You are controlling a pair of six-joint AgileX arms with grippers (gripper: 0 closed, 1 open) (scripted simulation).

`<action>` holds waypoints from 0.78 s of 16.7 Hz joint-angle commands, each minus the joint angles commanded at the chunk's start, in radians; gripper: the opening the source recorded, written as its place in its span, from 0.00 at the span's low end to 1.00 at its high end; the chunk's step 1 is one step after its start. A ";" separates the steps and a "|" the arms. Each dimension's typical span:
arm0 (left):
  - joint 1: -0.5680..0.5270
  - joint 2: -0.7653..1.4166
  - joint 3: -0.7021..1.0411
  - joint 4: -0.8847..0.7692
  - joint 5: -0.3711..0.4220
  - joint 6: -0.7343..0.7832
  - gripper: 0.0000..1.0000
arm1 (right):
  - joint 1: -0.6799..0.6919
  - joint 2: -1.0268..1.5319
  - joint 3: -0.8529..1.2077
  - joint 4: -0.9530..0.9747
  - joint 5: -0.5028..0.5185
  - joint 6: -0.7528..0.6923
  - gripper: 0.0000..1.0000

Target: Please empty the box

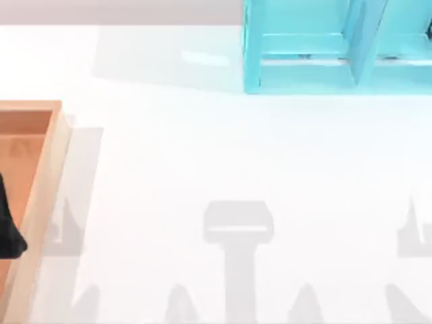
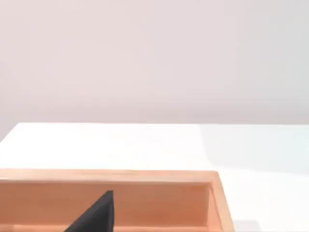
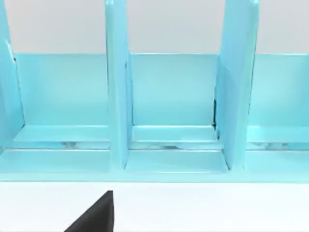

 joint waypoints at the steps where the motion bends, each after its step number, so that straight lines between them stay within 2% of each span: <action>1: 0.000 0.000 0.000 0.000 0.000 0.000 1.00 | 0.000 0.000 0.000 0.000 0.000 0.000 1.00; 4: 0.015 0.034 0.033 -0.033 0.000 0.009 1.00 | 0.000 0.000 0.000 0.000 0.000 0.000 1.00; 7: 0.066 0.161 0.156 -0.157 -0.003 0.042 1.00 | 0.000 0.000 0.000 0.000 0.000 0.000 1.00; 13: 0.208 0.695 0.578 -0.586 -0.007 0.159 1.00 | 0.000 0.000 0.000 0.000 0.000 0.000 1.00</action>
